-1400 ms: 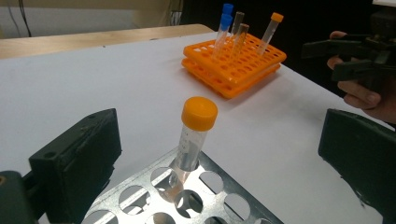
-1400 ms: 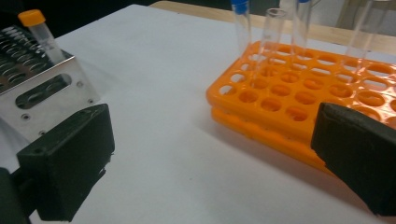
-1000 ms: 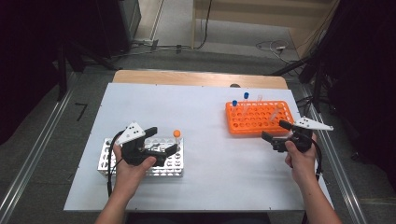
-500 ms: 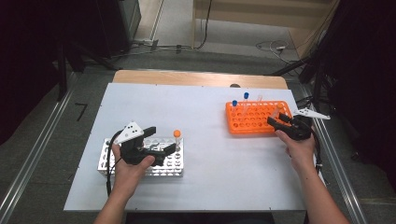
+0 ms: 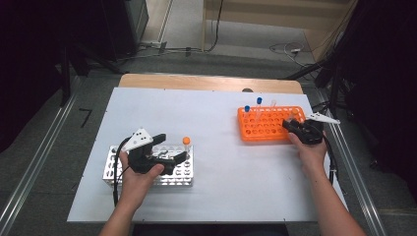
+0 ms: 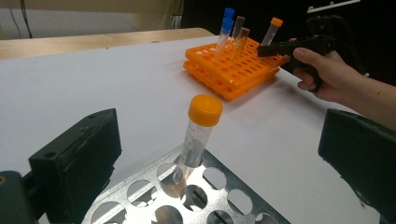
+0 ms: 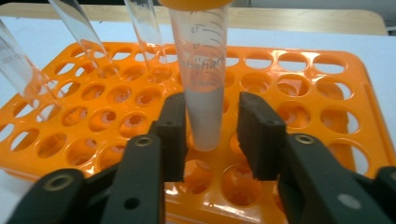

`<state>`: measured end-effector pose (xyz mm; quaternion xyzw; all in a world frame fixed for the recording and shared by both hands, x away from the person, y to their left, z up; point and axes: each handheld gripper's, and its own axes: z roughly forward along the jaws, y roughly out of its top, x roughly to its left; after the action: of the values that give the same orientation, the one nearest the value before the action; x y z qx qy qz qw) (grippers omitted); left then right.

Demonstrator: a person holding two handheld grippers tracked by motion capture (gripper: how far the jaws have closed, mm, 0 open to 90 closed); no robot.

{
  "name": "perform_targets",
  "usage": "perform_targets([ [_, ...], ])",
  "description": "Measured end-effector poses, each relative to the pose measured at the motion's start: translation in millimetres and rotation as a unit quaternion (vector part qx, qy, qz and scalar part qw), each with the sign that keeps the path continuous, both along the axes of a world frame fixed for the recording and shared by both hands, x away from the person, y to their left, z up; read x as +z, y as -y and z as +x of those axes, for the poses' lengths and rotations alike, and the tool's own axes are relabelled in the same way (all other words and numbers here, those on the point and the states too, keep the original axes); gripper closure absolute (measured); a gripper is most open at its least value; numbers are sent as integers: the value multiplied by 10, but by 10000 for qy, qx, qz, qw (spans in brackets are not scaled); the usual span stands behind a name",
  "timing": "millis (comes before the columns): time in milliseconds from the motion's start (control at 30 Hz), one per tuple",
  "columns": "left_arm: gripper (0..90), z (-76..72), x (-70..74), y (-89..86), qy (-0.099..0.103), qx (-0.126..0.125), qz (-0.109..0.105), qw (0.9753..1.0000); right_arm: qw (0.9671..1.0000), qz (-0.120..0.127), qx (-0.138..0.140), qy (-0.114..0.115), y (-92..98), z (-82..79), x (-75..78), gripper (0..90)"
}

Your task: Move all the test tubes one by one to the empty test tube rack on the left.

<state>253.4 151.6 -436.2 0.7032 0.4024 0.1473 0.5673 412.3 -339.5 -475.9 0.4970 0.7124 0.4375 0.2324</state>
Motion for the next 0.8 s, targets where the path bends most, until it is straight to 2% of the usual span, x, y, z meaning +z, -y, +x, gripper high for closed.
perform_targets([
  [67, 0, 3, -3, 3, -8, -3, -4, 10000, 10000, -54, 51, 32, -18, -7, -2, 703],
  [100, 0, 4, -3, 4, -9, 2, -5, 10000, 10000, -54, 51, 32, -18, -7, -2, 703],
  [167, 0, 6, -4, 5, -17, 8, -10, 10000, 9996, -225, 92, 107, -62, -16, -4, 726],
  [233, 0, 6, -5, 2, -18, 3, 11, 10000, 9996, -240, 68, 102, -64, -15, 1, 729],
  [367, 0, 2, 3, -2, -5, 23, -12, 10000, 9997, -193, 66, 142, -51, -25, 23, 730],
  [500, 0, 1, 6, 1, 5, 16, -4, 10000, 9995, -117, 21, 298, -26, -82, 114, 730],
  [633, 0, 3, 22, 11, 28, 8, 4, 10000, 9994, -38, 8, 351, -7, -125, 172, 731],
  [700, 0, 7, 33, 20, 52, -5, 7, 10000, 9991, 65, 104, 395, 4, -181, 229, 731],
  [800, 0, 9, 39, 33, 56, -27, 6, 10000, 9990, 49, 160, 405, -8, -228, 265, 731],
])
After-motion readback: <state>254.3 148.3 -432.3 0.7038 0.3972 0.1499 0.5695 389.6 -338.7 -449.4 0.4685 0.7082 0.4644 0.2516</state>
